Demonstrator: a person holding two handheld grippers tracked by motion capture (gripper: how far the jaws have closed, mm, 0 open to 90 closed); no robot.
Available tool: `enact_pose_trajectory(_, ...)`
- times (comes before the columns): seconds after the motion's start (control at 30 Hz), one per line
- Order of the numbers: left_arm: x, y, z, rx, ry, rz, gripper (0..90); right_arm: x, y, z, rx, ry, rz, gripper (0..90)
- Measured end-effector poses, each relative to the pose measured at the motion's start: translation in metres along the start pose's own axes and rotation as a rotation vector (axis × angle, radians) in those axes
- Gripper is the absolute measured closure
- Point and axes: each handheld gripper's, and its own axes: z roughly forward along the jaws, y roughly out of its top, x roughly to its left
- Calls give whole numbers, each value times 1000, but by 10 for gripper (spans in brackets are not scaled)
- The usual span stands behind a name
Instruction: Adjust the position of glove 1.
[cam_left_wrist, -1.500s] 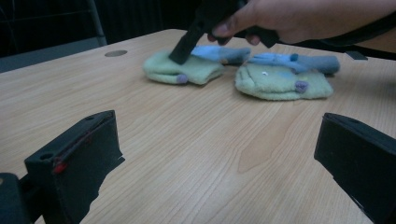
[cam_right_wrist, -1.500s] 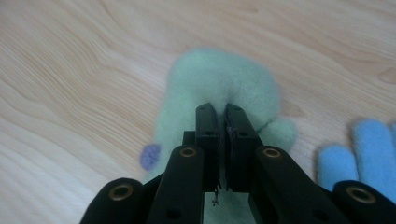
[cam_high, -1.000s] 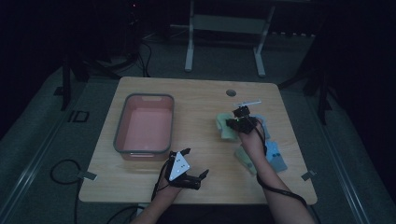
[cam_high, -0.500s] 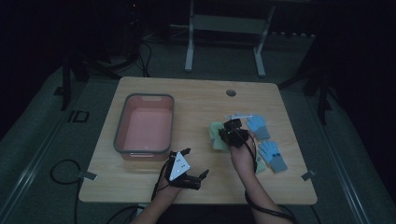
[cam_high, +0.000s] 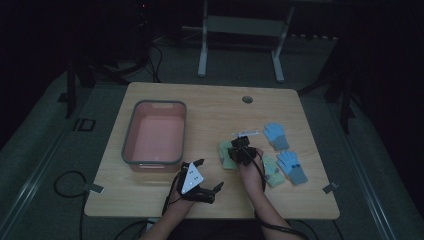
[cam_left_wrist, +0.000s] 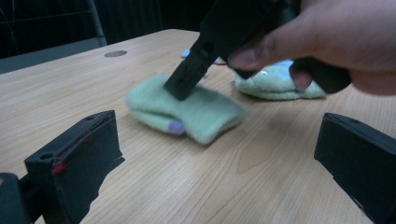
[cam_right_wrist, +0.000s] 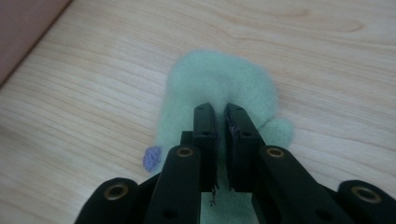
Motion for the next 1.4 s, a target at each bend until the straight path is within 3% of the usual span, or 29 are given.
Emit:
enact_pose_trajectory(0.23, 0, 0, 0, 0, -5, -1, 0, 1, -4, 15, 9, 4, 13, 797)
enact_pose_trajectory(0.37, 0, 0, 0, 1, -7, -4, 1, 1, -2, 14, 15, 21, 0, 694)
enact_pose_trajectory(0.47, 0, 0, 0, 0, -7, -1, 0, -2, 1, 11, 2, 36, -34, 619)
enact_pose_trajectory(0.57, 0, 0, 0, 0, -7, 0, 0, -7, 5, 5, -11, 58, -72, 590)
enact_pose_trajectory(0.63, 0, 0, 0, 1, -7, 1, 0, -7, 5, 5, -11, 58, -72, 590)
enact_pose_trajectory(0.67, 0, 0, 0, 3, -7, 2, 0, -11, 9, -2, -23, 69, -121, 557)
enact_pose_trajectory(0.8, 0, 0, 0, 4, -8, 4, 1, -17, 12, -9, -19, 107, -173, 574)
enact_pose_trajectory(0.87, 0, 0, 0, 3, -7, 3, 0, -24, 13, -15, -19, 133, -214, 571)
enact_pose_trajectory(1.13, 0, 0, 0, 5, -6, 3, 0, -51, 8, -29, -9, 196, -232, 570)
enact_pose_trajectory(1.4, 0, 0, 0, 7, -5, 6, 0, -82, 1, -47, -18, 193, -270, 587)
